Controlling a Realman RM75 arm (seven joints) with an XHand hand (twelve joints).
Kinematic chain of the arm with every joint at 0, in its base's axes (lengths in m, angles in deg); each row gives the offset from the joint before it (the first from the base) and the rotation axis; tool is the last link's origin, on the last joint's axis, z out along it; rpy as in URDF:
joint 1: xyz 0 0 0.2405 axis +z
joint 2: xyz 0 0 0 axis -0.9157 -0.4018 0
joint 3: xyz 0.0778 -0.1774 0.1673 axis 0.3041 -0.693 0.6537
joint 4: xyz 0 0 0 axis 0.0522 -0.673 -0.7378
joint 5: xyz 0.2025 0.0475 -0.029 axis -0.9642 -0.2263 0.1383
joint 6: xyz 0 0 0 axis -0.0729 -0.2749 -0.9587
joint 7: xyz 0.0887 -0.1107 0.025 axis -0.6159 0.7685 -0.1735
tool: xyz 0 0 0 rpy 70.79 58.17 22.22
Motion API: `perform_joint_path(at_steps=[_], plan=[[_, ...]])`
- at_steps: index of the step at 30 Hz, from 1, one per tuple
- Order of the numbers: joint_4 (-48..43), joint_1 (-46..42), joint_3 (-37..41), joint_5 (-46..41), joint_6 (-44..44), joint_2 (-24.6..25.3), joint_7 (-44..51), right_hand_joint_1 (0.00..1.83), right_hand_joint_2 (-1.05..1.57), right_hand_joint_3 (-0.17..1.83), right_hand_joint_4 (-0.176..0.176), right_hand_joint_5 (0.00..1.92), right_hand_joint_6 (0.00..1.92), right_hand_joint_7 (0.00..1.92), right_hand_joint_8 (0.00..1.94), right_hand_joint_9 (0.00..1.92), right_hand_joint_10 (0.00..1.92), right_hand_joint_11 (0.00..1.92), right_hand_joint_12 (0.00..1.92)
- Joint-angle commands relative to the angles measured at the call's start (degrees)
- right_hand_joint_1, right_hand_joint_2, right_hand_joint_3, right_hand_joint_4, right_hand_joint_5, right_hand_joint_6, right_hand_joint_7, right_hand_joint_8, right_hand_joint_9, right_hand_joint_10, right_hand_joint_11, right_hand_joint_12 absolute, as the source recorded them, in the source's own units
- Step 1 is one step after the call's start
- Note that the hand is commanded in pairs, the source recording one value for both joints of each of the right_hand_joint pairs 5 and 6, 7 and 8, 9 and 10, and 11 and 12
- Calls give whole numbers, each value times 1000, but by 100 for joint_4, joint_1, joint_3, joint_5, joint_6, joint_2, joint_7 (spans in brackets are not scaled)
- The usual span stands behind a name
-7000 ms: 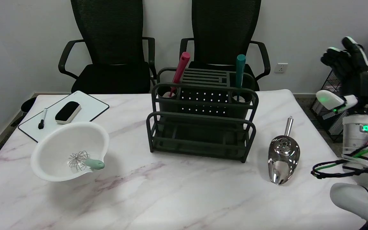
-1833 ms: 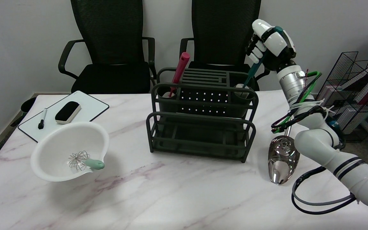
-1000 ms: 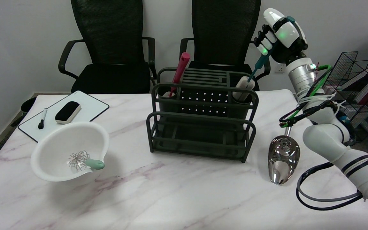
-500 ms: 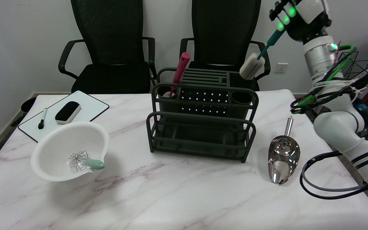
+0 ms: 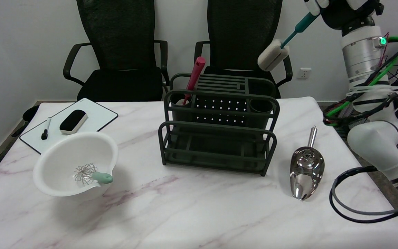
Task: Pick up the blue sponge bottle brush.
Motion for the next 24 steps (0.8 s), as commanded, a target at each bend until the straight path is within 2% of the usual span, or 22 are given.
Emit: perform_joint_path(at_steps=[1,6,10,24], plan=[[-962,-829,-1698,-209,-1636,130,20,885,1434,909,0,1920,1920,1920,1920,1920,1920,1920,1920],[-936,-829,-2620,-178,-1805,107,31,889,1414,946,0,1920,1920,1920,1920,1920,1920,1920,1920],[-900,-843,-3057,-149,-1770,89,44,889,1403,959,0,1920,1920,1920,1920,1920,1920,1920,1920],[-77,-1222,-3549,-58,-1899,146,-12,886,1439,903,0,1920,1920,1920,1920,1920,1920,1920,1920]])
